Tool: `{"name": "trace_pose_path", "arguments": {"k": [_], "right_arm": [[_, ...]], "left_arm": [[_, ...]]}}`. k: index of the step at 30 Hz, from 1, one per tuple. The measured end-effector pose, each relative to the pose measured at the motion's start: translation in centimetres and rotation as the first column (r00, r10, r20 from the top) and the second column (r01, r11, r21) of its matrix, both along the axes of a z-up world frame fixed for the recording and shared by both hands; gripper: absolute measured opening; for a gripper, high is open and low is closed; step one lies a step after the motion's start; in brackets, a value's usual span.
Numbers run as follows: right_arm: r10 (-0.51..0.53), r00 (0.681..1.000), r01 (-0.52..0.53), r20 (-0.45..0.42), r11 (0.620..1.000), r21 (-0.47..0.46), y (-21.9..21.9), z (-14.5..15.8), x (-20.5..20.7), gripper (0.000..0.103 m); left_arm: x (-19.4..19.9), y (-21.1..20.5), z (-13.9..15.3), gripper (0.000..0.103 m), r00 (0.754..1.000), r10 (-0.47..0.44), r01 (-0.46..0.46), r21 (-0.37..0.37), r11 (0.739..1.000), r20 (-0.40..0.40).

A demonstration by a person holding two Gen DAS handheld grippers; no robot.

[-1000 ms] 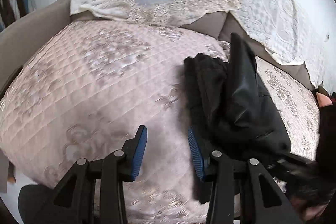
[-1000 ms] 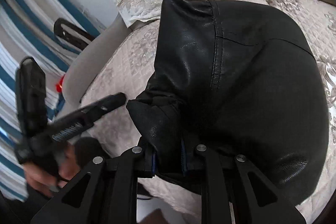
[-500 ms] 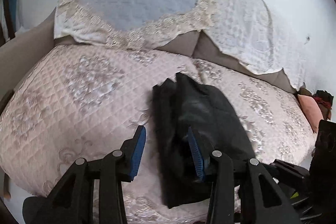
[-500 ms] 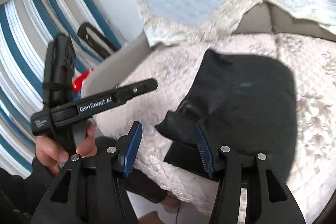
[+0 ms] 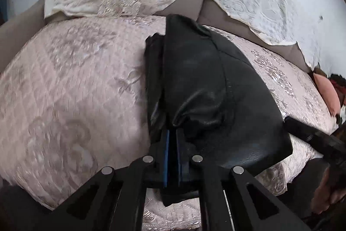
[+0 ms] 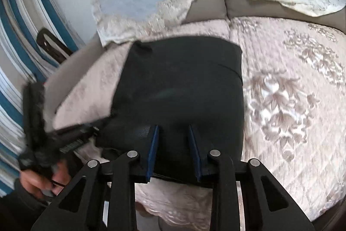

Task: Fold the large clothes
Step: 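Press the folded jacket flat with both grippers and straighten its edges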

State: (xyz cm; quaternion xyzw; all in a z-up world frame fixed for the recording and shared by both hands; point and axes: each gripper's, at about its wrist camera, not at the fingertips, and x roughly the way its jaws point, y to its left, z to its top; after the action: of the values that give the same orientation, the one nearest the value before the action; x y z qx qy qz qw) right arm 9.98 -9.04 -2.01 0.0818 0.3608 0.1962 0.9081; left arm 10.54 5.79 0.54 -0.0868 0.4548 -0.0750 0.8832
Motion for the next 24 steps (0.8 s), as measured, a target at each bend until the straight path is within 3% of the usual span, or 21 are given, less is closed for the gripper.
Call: {"name": "trace_pose_path", "arguments": {"k": [14,20,24], "right_arm": [[-0.001,1.0,0.001,-0.019,1.0,-0.022,-0.4,0.3,0.4,0.029],[-0.038,0.998,0.041,0.046,0.998,-0.05,-0.7,2.2,-0.2,0.029],[-0.073,0.996,0.076,0.057,0.995,-0.062,-1.1,2.7,1.0,0.029]], "left_arm": [[-0.3,-0.5,1.2,0.007,1.0,0.003,-0.003,0.072,0.997,-0.001],[0.0,-0.1,4.4,0.008,0.999,0.004,-0.007,0.065,0.998,0.051],[2.1,-1.0,7.0,0.016,0.994,-0.017,0.012,0.051,0.999,0.112]]}}
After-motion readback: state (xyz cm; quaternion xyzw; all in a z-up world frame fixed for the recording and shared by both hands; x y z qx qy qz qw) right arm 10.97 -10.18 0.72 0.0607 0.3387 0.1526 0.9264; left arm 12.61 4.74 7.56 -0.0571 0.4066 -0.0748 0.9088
